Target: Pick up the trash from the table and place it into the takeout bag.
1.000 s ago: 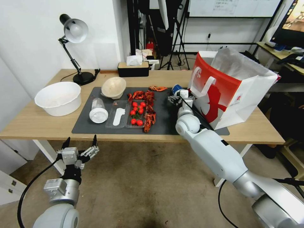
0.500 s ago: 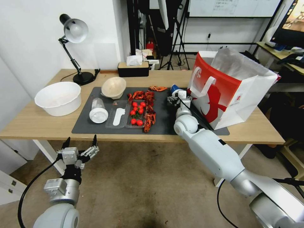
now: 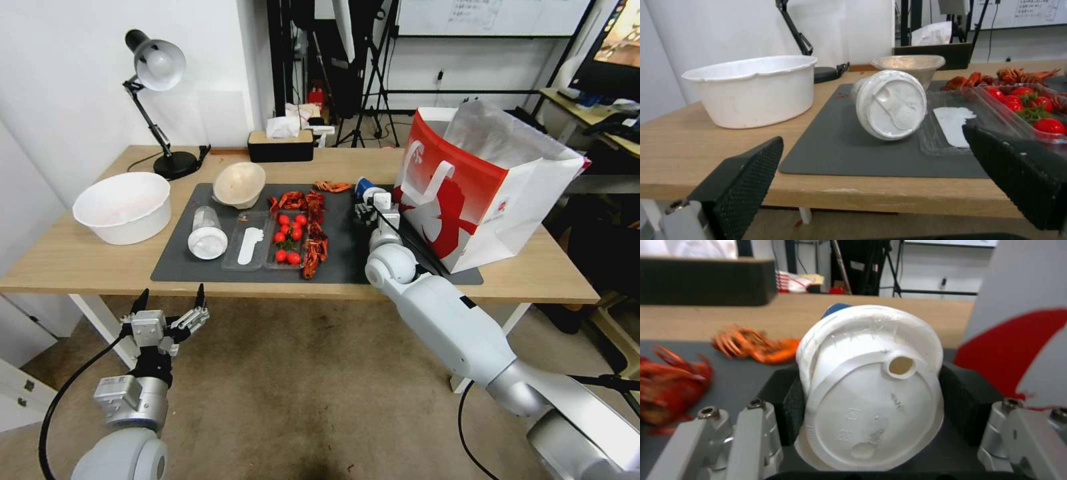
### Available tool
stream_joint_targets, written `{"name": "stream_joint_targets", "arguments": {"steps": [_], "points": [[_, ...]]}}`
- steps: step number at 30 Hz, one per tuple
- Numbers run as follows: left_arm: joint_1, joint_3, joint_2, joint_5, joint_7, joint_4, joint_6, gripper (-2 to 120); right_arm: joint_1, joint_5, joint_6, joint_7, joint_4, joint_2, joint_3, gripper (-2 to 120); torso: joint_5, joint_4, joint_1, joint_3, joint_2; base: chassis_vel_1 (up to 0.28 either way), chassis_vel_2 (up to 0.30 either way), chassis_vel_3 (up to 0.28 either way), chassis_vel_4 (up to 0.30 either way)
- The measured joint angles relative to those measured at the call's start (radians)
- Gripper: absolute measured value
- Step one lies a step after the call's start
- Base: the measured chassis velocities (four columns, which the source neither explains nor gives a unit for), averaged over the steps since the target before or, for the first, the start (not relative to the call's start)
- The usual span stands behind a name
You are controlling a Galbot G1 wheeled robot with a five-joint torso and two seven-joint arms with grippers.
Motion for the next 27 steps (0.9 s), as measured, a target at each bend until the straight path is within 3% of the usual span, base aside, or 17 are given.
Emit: {"name": "stream_joint_targets", "arguments": {"steps": [9,11,17,25,27], "points": [[0.0,0.001,-0.001,0.004,0.0,0.0,-0.001,100,0.01,0.054,0.096,-0.075,0.096,-0.019,-0.01,61,-0.0001,-0.0001,0.0,0.0,0.0,0.0,0.0,0.0,0.0],[0.0,0.003,-0.002,0.007,0.0,0.0,-0.001,100,0.03,0.101,0.15,-0.135,0.154,-0.03,-0.018,61,-0.0001,0.0,0.0,0.0,0.0,0.0,0.0,0.0,0.0],[0.0,0.004,-0.004,0.009,0.001,0.0,-0.001,100,0.061,0.145,0.182,-0.178,0.238,-0.042,-0.015,61,-0.0001,0.0,0.0,0.0,0.0,0.0,0.0,0.0,0.0],[0.002,0.003,-0.005,0.013,0.001,-0.004,-0.001,100,0.125,0.156,0.039,-0.09,0.394,-0.1,0.076,61,0.0001,-0.0002,0.0,0.0,0.0,0.0,0.0,0.0,0.0],[0.002,0.003,-0.006,0.015,0.001,-0.004,0.0,100,0.145,0.156,-0.077,-0.012,0.444,-0.147,0.134,61,0.0,0.0,0.0,0.0,0.0,0.0,0.0,0.0,0.0]]}}
